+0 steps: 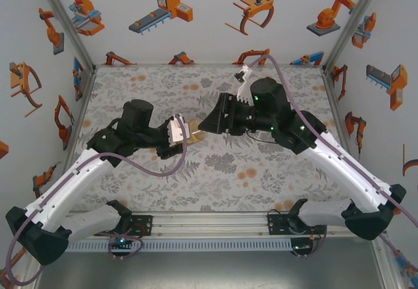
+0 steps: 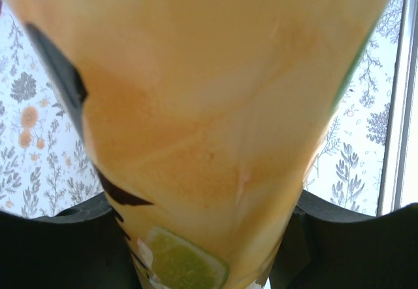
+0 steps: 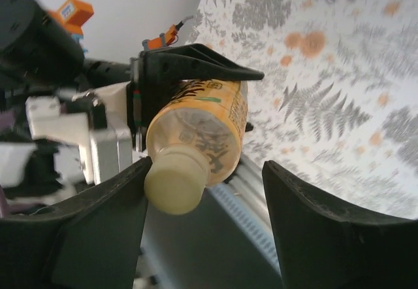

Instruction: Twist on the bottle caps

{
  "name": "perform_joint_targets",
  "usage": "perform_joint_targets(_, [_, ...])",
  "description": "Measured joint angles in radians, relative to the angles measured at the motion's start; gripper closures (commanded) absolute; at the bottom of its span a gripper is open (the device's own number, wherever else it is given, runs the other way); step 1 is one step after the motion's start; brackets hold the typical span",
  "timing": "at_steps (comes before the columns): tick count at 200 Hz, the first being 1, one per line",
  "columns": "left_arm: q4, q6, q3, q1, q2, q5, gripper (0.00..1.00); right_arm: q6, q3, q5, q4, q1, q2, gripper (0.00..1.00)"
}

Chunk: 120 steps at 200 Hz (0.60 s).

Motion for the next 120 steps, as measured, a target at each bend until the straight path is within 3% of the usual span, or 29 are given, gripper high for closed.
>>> perform_joint_targets(56, [-0.017, 0.0, 0.0, 0.0, -0.038, 0.032, 1.0, -0.589, 0.037, -0.193, 0.046, 0.0, -0.058, 0.37])
perform_joint_targets(90, [-0.032, 0.0, 0.0, 0.0, -0.056, 0.047, 1.0, -0.979, 0.118, -0.341, -0.049, 0.0, -0.013, 0.37])
perform_joint_targets(120, [-0.042, 0.0, 0.0, 0.0, -0.061, 0.062, 1.0, -1.216, 0.205, -0.405, -0.152, 0.0, 0.045, 0.4])
